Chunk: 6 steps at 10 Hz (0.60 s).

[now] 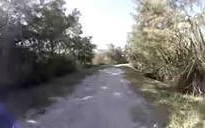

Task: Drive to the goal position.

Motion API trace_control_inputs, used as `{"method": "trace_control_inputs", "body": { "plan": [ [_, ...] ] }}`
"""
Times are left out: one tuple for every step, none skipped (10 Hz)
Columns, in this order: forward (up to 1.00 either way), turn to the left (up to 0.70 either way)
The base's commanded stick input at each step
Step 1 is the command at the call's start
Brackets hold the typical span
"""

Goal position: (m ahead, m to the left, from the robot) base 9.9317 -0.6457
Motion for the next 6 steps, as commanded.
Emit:
{"method": "trace_control_inputs", "body": {
  "plan": [
    [0.7, -0.1],
    [0.7, 0.0],
    [0.7, 0.0],
    [0.7, 0.0],
    [0.7, 0.0],
    [0.7, 0.0]
  ]
}}
